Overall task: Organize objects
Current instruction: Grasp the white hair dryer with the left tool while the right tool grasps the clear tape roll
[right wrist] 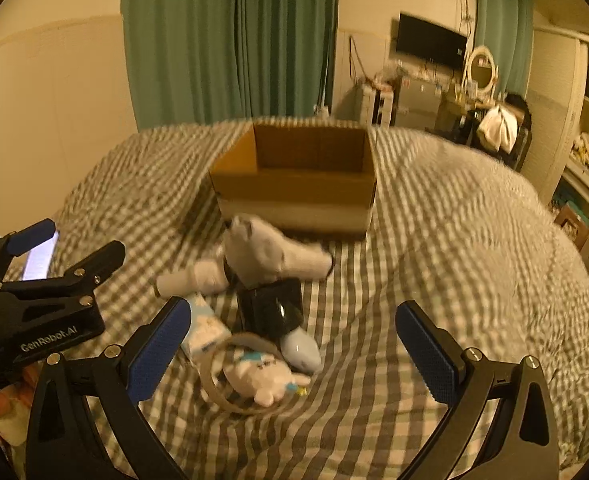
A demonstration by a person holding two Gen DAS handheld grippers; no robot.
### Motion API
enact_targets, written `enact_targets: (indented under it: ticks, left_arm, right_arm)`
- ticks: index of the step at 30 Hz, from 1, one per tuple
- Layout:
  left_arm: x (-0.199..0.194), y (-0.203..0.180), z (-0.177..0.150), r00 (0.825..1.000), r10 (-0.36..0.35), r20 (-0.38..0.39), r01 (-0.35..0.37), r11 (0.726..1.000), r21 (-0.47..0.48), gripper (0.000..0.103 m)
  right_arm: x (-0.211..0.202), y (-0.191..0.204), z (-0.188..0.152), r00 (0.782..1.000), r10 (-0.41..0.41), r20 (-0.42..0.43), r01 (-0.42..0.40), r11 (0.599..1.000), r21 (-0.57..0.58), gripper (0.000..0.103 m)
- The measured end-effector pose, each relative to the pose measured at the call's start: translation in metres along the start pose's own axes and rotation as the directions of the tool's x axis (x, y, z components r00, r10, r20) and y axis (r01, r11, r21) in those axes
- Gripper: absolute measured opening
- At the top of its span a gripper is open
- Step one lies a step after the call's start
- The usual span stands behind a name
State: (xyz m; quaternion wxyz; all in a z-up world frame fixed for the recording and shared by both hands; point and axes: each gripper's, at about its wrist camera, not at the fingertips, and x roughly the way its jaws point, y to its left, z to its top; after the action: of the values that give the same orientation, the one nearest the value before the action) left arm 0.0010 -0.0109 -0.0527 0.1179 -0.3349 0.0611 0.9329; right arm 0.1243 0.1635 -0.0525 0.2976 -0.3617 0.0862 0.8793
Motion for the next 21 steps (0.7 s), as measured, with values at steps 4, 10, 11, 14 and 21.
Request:
enact_targets:
  ticks: [4,10,11,14,21]
  left_arm:
    - [0.018,-0.005,-0.013,0.998,-0.015,-0.055,0.017,0.999,0.04,0.102]
    - [0.044,-0.004,-0.024,0.992,-0.01,-0.122,0.017,0.998,0.059,0.098]
    - [0.048,-0.003,-0.025,0.991,-0.012,-0.13,0.02,0.998,0.061,0.098]
    - [0.059,-0.002,-0.024,0.988,-0.022,-0.152,0.033,0.997,0.068,0.096]
    - [0.083,-0.013,-0.016,0.98,-0.051,-0.19,0.073,0.991,0.109,0.089]
  right_arm:
    - [0.028,0.007,-0.017,0.996,0.013,-0.09,-0.015,0.999,-0.028,0.103]
    - [0.066,0.017,-0.033,0.969,0.094,-0.227,-0.101,0.995,-0.019,0.103]
    - [0.073,0.018,-0.035,0.963,0.093,-0.252,-0.101,0.995,-0.019,0.103]
    - [0.079,0.017,-0.035,0.961,0.086,-0.262,-0.093,0.995,-0.017,0.1]
    - [0.075,0.008,-0.029,0.953,0.129,-0.276,-0.129,0.991,0.017,0.086]
